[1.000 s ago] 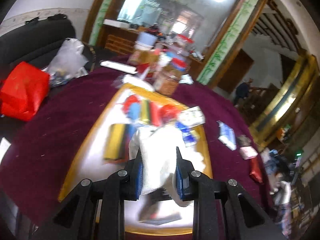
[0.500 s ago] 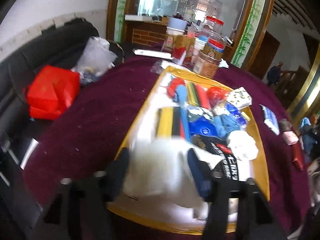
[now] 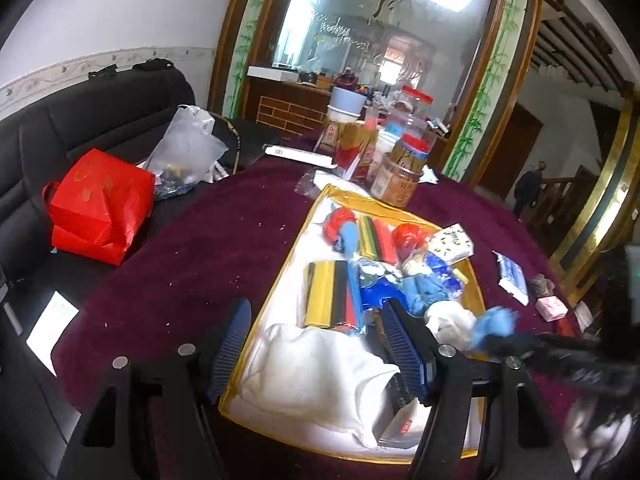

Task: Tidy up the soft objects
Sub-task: 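Carry the white napkin into the tray with the left gripper while the right drops the blue towel, then move the right gripper to the knitted wool ball beside the red packet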

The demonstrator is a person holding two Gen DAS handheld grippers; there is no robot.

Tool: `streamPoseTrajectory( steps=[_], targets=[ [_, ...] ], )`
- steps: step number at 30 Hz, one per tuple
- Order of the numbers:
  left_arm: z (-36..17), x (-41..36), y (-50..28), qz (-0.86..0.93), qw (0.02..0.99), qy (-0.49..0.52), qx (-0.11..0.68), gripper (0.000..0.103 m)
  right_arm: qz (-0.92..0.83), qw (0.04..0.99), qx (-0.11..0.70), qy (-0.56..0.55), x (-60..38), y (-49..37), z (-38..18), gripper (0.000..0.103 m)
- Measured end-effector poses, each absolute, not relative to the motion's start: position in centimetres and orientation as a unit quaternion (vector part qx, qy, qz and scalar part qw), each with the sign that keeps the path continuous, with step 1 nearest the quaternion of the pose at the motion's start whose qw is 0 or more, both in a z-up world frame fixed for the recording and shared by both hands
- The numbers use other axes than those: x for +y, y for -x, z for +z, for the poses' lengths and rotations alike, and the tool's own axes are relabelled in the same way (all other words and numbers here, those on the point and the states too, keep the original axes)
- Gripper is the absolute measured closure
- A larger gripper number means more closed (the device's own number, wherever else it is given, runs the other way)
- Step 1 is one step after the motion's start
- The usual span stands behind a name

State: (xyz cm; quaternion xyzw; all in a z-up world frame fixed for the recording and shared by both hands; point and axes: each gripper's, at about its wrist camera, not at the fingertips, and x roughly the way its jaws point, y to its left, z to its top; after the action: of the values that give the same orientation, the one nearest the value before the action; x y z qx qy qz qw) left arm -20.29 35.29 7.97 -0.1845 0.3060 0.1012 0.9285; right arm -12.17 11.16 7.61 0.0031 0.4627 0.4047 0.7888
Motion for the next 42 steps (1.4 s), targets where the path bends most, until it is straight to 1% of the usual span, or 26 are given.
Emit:
streamPoseTrajectory(
  steps=[5,10,11,12,13,14,16,19,23,24,28,30,32,35,38,42],
  targets=[
    [7.8,35.3,20.4,0.086,0.928,0.194,0.306,0.03,0.397,0.775,0.49,0.049,14.5,12.9,5.7,0.076],
    [7.5,35.2,20.2,0.082,0.926,0.197,0.31,0.03,0.347,0.788,0.501,0.091,15.5,12.2,4.3,0.075],
    [7.5,35.2,20.2,0.082,0.926,0.198,0.31,0.03,0.337,0.792,0.5,0.097,15.5,12.0,4.2,0.07],
    [7.5,35.2,20.2,0.082,0.926,0.197,0.31,0.03,0.323,0.797,0.5,0.105,15.4,11.8,4.2,0.069],
    [7.6,35.1,20.2,0.082,0.927,0.196,0.31,0.03,0.316,0.797,0.504,0.106,15.3,11.4,4.0,0.064],
    [7.5,35.2,20.2,0.081,0.927,0.196,0.31,0.029,0.327,0.794,0.503,0.097,15.1,11.3,4.1,0.056],
    [7.6,34.9,20.2,0.081,0.927,0.192,0.312,0.028,0.346,0.792,0.496,0.079,14.6,11.2,4.4,0.05],
    [7.9,34.3,20.1,0.079,0.928,0.187,0.311,0.028,0.359,0.801,0.474,0.066,13.5,11.6,5.5,0.045],
    [8.4,32.8,19.9,0.071,0.931,0.173,0.312,0.027,0.356,0.827,0.431,0.058,11.0,12.3,7.5,0.033],
    [8.5,32.3,19.8,0.069,0.932,0.168,0.313,0.027,0.353,0.832,0.424,0.056,10.4,12.4,7.8,0.032],
    [8.7,29.3,19.2,0.069,0.936,0.13,0.319,0.027,0.322,0.858,0.397,0.059,7.8,12.5,8.4,0.029],
    [8.9,27.7,18.9,0.077,0.939,0.103,0.32,0.026,0.308,0.864,0.394,0.06,6.8,12.4,8.2,0.029],
    [9.0,26.4,18.8,0.079,0.94,0.083,0.323,0.023,0.299,0.867,0.395,0.058,5.9,12.5,7.8,0.029],
    [9.1,24.6,18.6,0.087,0.939,0.053,0.327,0.022,0.296,0.868,0.396,0.056,4.9,13.0,7.2,0.029],
    [9.1,23.5,18.3,0.089,0.937,0.04,0.335,0.022,0.29,0.87,0.392,0.069,4.4,13.6,6.7,0.029],
    [8.9,22.3,18.0,0.089,0.934,0.027,0.346,0.022,0.285,0.875,0.383,0.079,3.7,14.2,6.7,0.025]
  ],
)
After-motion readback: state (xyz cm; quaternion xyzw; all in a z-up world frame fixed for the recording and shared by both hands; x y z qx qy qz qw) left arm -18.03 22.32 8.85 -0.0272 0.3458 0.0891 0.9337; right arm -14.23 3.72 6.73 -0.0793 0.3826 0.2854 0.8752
